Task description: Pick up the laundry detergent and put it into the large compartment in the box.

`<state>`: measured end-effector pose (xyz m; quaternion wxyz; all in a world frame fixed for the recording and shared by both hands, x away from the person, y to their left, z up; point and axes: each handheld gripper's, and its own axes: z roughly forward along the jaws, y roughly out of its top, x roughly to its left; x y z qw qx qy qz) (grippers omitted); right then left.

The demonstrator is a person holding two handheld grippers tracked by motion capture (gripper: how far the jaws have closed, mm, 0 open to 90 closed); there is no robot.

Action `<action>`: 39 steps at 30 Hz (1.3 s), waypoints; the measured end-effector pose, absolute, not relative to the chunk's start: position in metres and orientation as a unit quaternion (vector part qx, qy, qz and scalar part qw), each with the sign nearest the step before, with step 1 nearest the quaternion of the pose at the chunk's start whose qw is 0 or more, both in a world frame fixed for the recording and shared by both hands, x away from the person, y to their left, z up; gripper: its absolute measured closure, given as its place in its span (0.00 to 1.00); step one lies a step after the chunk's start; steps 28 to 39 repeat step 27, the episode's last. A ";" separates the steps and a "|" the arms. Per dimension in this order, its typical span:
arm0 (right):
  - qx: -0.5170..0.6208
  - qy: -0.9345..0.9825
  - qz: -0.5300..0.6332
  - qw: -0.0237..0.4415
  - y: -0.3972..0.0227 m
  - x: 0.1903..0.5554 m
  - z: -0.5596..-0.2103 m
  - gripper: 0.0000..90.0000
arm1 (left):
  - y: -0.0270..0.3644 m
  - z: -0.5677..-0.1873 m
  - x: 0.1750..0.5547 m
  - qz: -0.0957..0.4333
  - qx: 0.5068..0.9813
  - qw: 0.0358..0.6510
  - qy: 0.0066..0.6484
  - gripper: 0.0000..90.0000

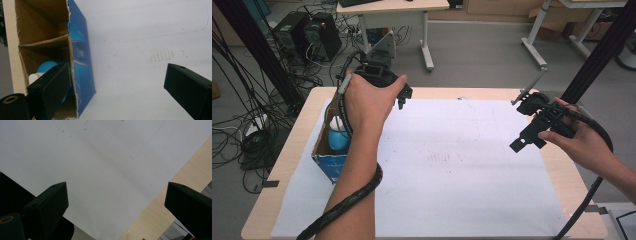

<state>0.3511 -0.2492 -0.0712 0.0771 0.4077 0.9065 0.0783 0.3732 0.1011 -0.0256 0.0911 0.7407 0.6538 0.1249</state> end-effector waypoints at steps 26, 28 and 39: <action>0.406 0.907 0.076 0.077 -0.248 0.351 -0.071 0.06 | 0.106 -0.030 0.371 0.122 0.743 0.087 0.653 0.08; 0.406 0.908 0.077 0.077 -0.249 0.351 -0.071 0.06 | 0.106 -0.031 0.372 0.121 0.743 0.085 0.653 0.08; 0.406 0.908 0.077 0.077 -0.249 0.351 -0.071 0.06 | 0.106 -0.031 0.372 0.121 0.743 0.085 0.653 0.08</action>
